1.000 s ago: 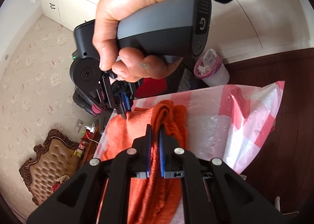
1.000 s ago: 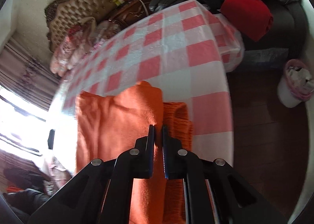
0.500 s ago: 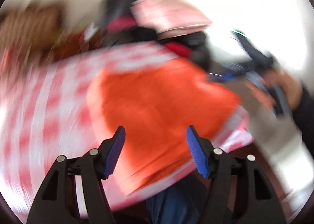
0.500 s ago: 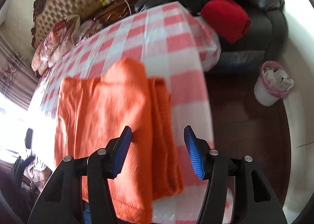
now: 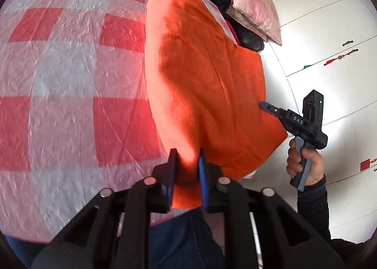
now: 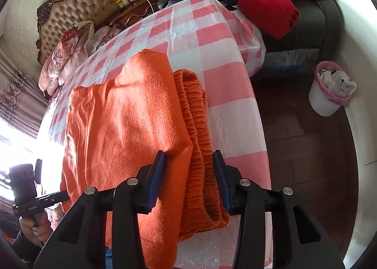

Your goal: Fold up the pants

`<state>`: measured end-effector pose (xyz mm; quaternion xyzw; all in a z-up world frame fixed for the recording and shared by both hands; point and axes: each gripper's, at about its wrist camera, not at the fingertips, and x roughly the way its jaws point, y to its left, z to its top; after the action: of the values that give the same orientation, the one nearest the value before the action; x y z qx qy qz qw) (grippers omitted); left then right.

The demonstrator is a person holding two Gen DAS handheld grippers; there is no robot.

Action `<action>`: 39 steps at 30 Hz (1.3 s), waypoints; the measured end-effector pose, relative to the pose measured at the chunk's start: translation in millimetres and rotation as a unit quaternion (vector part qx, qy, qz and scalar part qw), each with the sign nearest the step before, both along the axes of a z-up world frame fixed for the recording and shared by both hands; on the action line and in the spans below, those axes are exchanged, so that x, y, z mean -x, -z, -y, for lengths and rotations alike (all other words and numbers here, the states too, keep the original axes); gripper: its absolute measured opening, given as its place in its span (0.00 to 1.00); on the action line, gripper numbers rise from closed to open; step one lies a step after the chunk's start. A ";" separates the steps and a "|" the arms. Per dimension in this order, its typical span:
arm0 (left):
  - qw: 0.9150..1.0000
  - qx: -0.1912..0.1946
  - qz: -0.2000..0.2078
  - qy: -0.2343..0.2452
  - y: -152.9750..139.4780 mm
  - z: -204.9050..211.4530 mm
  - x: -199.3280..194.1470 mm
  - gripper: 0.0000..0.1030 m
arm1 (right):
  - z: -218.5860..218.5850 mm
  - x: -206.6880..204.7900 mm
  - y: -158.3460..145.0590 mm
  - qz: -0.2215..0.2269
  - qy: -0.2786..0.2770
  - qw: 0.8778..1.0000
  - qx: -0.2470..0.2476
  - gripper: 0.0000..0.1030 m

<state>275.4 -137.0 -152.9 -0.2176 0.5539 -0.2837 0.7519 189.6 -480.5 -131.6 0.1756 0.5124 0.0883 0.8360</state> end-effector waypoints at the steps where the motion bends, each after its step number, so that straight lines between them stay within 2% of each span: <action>1: 1.000 -0.006 0.007 0.001 -0.2 0.1 0.6 0.14 | -0.7 -1.3 0.0 0.003 0.001 1.000 0.000 0.39; 7: 0.999 -0.029 0.033 0.000 -15.3 9.4 -17.2 0.13 | -1.5 -24.2 0.2 0.030 0.017 0.999 0.000 0.38; 11: 0.999 -0.042 0.032 -0.001 -13.5 12.4 -18.0 0.15 | -0.8 -32.7 -1.3 0.033 0.024 0.999 0.012 0.38; 12: 0.998 -0.048 0.034 -0.003 -13.8 11.3 -14.1 0.19 | -4.2 -30.9 -3.3 0.036 0.023 0.999 0.027 0.39; 13: 0.998 -0.054 0.036 -0.006 -13.9 8.8 -11.0 0.29 | -8.7 -28.3 -5.5 0.042 0.021 0.998 0.048 0.39; 14: 0.996 -0.071 0.043 -0.012 -16.4 7.3 -5.4 0.35 | -14.2 -23.9 -8.6 0.046 0.021 0.996 0.070 0.41; 15: 0.995 -0.083 0.057 -0.017 -20.8 5.4 -0.1 0.37 | -18.6 -19.7 -12.7 0.050 0.024 0.994 0.091 0.43; 17: 0.988 -0.113 0.106 -0.026 -37.1 3.3 13.0 0.37 | -33.0 -4.2 -29.4 0.074 0.026 0.986 0.149 0.49; 19: 0.976 -0.141 0.166 -0.013 -55.5 15.2 25.0 0.37 | -43.2 6.0 -34.8 0.089 0.018 0.981 0.172 0.57; 21: 0.965 -0.164 0.204 0.012 -62.2 32.9 32.3 0.37 | -49.3 10.2 -29.1 0.081 0.020 0.977 0.197 0.57; 22: 0.956 -0.183 0.227 0.030 -62.8 45.8 37.5 0.36 | -48.3 10.5 -23.1 0.072 0.024 0.978 0.195 0.55; 23: 0.951 -0.193 0.238 0.042 -60.4 53.7 40.3 0.36 | -45.3 10.6 -16.1 0.059 0.029 0.982 0.179 0.49; 24: 0.947 -0.206 0.240 0.053 -56.6 61.0 40.3 0.36 | -42.7 12.0 -12.2 0.056 0.037 0.984 0.166 0.50; 26: 0.939 -0.242 0.232 0.073 -41.9 75.9 38.3 0.36 | -45.5 15.8 -11.1 0.065 0.039 0.982 0.175 0.50; 28: 0.936 -0.255 0.231 0.068 -35.6 77.0 37.4 0.37 | -50.8 16.5 -12.2 0.069 0.040 0.978 0.195 0.50; 30: 0.935 -0.257 0.239 0.049 -43.7 73.9 39.6 0.37 | -58.1 23.2 -19.9 0.072 0.054 0.972 0.218 0.51; 32: 0.929 -0.265 0.258 0.030 -53.8 75.4 39.1 0.38 | -67.8 37.4 -33.9 0.087 0.081 0.965 0.234 0.60; 34: 0.929 -0.266 0.257 0.015 -61.3 74.1 41.0 0.52 | -78.3 52.0 -45.3 0.100 0.094 0.963 0.230 0.62; 37: 0.931 -0.255 0.259 -0.004 -71.2 71.6 45.4 0.59 | -93.1 68.1 -55.0 0.104 0.106 0.962 0.231 0.63; 39: 0.930 -0.263 0.256 -0.008 -75.4 73.3 50.0 0.66 | -100.2 74.7 -58.5 0.102 0.106 0.963 0.227 0.63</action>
<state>225.4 -210.3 -77.4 0.0641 0.3954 -0.1677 0.9008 114.9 -380.3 -73.1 0.0240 0.4091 -0.1018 0.9065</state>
